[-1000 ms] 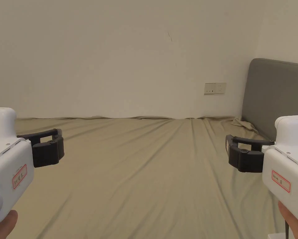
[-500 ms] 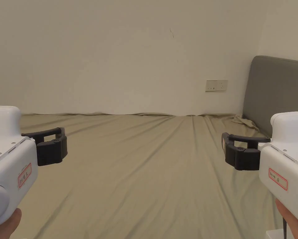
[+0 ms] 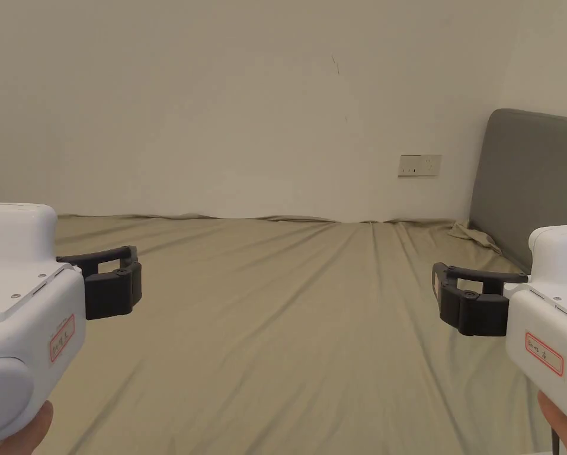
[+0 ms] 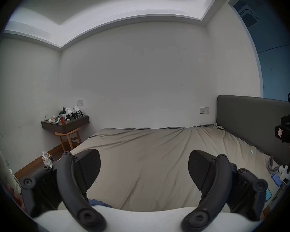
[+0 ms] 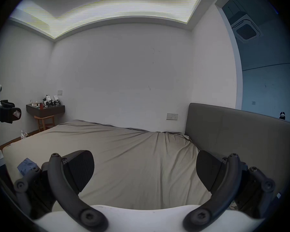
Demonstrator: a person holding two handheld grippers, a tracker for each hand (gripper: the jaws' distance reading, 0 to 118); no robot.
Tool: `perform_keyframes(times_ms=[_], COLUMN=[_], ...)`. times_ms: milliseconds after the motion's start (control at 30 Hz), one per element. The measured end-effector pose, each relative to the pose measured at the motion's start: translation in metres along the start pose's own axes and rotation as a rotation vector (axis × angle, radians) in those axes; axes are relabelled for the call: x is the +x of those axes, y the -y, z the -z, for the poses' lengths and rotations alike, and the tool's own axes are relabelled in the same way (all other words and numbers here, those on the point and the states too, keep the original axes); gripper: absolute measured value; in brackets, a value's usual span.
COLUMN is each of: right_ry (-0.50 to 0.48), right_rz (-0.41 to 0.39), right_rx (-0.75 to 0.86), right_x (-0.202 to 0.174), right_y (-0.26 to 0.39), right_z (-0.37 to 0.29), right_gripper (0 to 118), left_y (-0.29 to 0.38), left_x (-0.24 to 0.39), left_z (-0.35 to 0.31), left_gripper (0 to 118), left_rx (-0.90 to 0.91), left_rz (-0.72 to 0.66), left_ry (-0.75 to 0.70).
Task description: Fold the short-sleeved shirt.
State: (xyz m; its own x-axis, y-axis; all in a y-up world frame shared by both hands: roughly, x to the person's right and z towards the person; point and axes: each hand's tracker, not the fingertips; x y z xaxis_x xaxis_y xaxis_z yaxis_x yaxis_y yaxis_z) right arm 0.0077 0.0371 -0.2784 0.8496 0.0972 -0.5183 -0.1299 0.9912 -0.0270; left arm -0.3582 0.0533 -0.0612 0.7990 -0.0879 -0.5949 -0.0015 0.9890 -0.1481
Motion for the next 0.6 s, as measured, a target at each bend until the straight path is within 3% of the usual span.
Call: perform_keyframes(times_ms=[333, 600], right_ry=[0.033, 0.025], right_rz=[-0.026, 0.012], right_rx=[0.001, -0.003], right_x=[-0.0021, 0.0027], right_y=[0.0004, 0.0049], right_z=[-0.0009, 0.0004], right_gripper=[118, 118], left_y=[0.0007, 0.0045], left_x=[0.0029, 0.0030], left_z=[0.0010, 0.0028], left_gripper=[113, 113], left_rx=[-0.009, -0.023], left_rz=[0.004, 0.000], left_ry=[0.000, 0.004])
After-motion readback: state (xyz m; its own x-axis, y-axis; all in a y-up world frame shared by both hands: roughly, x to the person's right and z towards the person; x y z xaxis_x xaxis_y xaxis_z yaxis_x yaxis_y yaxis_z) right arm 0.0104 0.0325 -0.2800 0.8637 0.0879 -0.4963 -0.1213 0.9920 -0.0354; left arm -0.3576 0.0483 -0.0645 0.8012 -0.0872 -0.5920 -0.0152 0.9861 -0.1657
